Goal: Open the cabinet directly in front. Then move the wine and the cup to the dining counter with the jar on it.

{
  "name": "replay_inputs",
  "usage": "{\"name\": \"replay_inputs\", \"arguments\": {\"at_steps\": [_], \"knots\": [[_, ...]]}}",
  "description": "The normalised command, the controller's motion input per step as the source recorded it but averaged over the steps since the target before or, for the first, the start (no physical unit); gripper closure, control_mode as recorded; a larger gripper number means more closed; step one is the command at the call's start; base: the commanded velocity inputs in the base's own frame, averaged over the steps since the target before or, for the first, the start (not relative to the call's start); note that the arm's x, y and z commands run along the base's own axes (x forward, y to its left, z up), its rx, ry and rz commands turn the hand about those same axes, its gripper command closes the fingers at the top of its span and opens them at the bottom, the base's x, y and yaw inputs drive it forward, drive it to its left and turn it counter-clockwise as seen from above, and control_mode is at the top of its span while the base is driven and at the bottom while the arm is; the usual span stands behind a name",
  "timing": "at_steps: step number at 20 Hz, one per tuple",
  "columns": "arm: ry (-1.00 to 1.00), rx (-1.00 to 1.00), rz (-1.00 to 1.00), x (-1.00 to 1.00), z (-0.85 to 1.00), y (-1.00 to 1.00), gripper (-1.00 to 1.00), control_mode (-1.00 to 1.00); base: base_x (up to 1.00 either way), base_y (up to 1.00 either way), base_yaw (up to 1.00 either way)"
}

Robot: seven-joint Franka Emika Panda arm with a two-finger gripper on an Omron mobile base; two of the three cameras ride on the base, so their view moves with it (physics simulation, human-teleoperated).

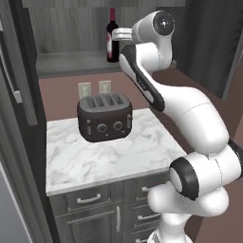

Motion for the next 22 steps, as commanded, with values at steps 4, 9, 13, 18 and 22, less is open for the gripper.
{"name": "replay_inputs", "arguments": {"at_steps": [4, 9, 13, 18, 22], "knots": [[0.01, 0.00, 0.00, 0.30, 0.00, 0.04, -1.00, -1.00, 0.00, 0.00, 0.00], [0.03, 0.00, 0.00, 0.12, 0.00, 0.21, -1.00, -1.00, 0.00, 0.00, 0.00], [0.03, -0.01, 0.00, 0.26, 0.00, 0.23, -1.00, -1.00, 0.00, 0.00, 0.00], [0.00, 0.00, 0.00, 0.37, 0.00, 0.01, -1.00, -1.00, 0.00, 0.00, 0.00], [0.00, 0.00, 0.00, 0.41, 0.00, 0.00, -1.00, -1.00, 0.00, 0.00, 0.00]]}}
